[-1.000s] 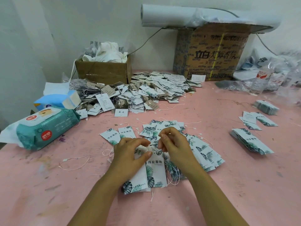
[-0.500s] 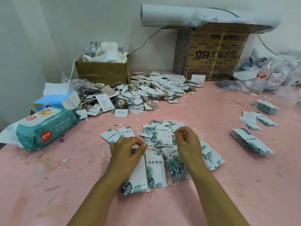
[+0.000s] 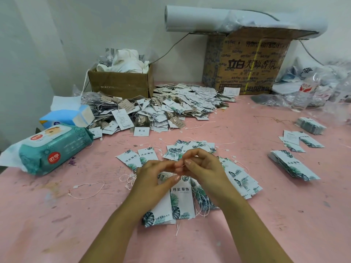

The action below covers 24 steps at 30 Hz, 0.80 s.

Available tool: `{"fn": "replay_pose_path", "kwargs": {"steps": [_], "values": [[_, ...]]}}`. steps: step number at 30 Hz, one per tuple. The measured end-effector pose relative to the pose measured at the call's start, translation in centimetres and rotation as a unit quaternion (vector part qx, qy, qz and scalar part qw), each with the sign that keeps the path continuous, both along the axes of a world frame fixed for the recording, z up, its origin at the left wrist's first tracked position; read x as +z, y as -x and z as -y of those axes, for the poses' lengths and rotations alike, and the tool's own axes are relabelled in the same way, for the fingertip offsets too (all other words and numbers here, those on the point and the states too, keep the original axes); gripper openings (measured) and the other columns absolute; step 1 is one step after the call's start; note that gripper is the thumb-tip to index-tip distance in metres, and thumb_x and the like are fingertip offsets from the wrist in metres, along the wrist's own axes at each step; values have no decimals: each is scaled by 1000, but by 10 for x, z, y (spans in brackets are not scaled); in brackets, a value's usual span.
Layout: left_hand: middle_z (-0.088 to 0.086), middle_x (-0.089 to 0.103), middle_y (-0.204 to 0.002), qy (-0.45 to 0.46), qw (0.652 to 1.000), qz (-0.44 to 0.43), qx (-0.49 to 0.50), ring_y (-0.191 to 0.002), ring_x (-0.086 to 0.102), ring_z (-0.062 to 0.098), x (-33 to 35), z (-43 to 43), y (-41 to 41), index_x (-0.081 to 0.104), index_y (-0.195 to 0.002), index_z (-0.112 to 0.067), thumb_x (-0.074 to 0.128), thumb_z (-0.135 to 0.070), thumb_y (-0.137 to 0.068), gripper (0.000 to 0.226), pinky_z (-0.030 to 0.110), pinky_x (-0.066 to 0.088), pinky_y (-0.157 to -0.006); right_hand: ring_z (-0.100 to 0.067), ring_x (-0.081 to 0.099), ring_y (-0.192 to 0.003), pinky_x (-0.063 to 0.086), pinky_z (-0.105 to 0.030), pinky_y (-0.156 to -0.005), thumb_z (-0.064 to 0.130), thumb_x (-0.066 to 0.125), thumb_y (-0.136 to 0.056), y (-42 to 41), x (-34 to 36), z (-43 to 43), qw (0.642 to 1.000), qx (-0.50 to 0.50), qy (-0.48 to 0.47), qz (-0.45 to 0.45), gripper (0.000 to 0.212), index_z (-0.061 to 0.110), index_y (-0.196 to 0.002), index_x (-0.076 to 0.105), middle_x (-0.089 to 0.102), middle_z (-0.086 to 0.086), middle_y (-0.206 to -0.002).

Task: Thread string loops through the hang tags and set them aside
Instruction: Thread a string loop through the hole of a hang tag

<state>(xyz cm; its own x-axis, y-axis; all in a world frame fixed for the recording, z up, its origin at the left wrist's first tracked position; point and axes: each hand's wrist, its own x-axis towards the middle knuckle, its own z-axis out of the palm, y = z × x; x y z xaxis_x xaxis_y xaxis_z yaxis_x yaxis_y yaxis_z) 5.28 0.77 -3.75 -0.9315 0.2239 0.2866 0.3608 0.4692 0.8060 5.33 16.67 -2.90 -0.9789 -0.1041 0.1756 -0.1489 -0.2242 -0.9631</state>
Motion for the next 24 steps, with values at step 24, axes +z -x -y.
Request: {"fn": "replay_pose_path", "kwargs": {"steps": [24], "values": [[-29,65,-68,-35,995,-88,7,-70,61,-5,1,-3,-2,64,-76,-35,73,-6,-76,30,3,40,-66,-4,43,-98,33,-18,-81,-1,54,-74,2,-9,-12,905,-125,-391,-106,64,34,-126,41,42,6,-106]]}}
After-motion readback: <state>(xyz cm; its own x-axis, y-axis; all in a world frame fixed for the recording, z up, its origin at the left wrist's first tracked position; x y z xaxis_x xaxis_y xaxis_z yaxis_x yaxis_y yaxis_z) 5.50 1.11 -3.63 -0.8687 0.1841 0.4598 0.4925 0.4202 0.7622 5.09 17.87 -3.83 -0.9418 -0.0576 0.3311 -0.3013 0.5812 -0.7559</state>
